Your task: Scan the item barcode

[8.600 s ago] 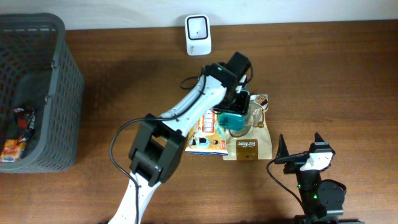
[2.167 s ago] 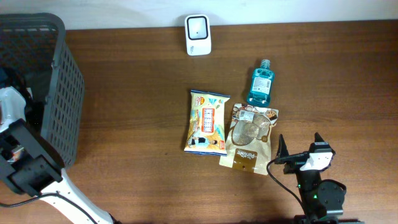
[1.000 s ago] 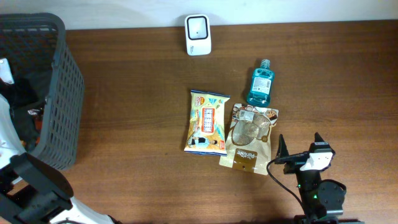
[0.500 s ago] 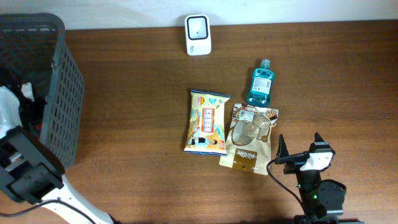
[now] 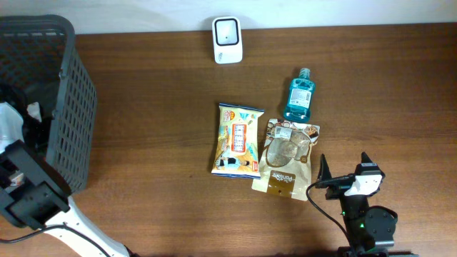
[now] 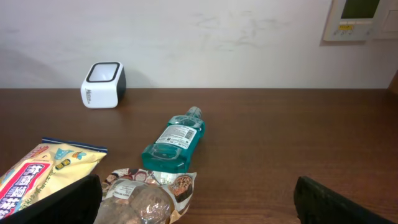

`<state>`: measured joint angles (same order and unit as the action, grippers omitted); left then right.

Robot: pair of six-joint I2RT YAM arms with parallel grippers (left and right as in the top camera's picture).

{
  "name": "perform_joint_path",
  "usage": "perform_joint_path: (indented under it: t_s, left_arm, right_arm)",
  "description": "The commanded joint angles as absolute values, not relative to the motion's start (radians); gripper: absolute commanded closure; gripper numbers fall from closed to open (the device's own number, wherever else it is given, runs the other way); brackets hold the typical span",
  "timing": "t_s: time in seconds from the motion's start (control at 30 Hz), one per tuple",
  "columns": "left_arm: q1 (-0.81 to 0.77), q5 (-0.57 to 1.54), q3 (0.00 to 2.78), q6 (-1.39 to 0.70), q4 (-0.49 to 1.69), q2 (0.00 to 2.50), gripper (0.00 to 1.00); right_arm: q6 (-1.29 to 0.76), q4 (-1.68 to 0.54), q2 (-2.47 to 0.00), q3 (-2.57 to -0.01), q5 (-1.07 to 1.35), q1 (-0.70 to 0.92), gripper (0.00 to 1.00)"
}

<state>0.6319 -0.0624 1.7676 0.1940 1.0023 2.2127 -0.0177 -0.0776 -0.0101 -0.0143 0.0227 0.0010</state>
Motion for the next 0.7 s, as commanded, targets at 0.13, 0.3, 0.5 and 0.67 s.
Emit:
perform_joint_path:
  t_s: [0.13,0.3,0.5,0.67]
  left_arm:
    - [0.638,-0.04,1.764,0.196,1.003,2.291,0.55]
    - [0.638,-0.04,1.764,0.196,1.003,2.291,0.73]
    - [0.638,-0.04,1.783,0.196,1.012,2.288,0.79]
    - [0.638,-0.04,1.84,0.186,1.05,2.272,0.89]
  right_arm:
    - [-0.012,-0.079,-0.004,-0.006,0.014,0.006,0.02]
    - [-0.012,-0.079,-0.004,-0.006,0.014,0.006,0.02]
    - [-0.012,-0.079,-0.004,-0.006,0.014,0.006,0.02]
    - [-0.012,-0.079,-0.004,-0.006,0.014,0.006,0.02]
